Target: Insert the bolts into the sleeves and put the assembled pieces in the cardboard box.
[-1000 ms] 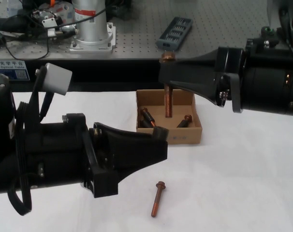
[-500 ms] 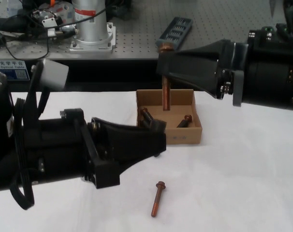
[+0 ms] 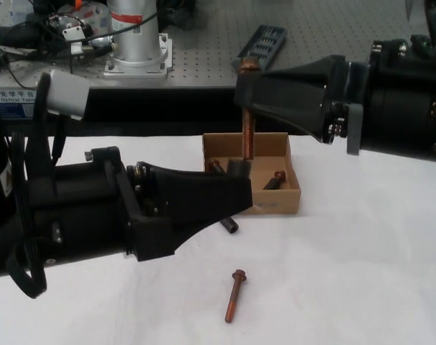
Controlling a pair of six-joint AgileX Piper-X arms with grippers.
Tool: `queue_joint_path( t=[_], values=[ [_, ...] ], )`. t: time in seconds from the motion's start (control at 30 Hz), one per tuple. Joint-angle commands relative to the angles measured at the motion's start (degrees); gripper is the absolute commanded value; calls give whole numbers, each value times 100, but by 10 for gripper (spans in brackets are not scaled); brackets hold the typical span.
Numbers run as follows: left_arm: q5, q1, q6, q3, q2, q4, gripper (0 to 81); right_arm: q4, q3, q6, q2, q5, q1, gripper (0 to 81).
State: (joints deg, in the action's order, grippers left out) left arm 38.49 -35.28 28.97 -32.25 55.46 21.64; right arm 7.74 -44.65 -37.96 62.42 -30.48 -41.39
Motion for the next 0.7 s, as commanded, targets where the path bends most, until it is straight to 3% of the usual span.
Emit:
queue_joint_path(
  t=[0.0,0.67],
  values=[
    [92,-6,230,-23,-37,227,6,154,-12,69,-31,34,-10,16],
    [78,-6,239,-23,-37,264,6,480,-12,71,-31,-161,-10,16]
  ],
)
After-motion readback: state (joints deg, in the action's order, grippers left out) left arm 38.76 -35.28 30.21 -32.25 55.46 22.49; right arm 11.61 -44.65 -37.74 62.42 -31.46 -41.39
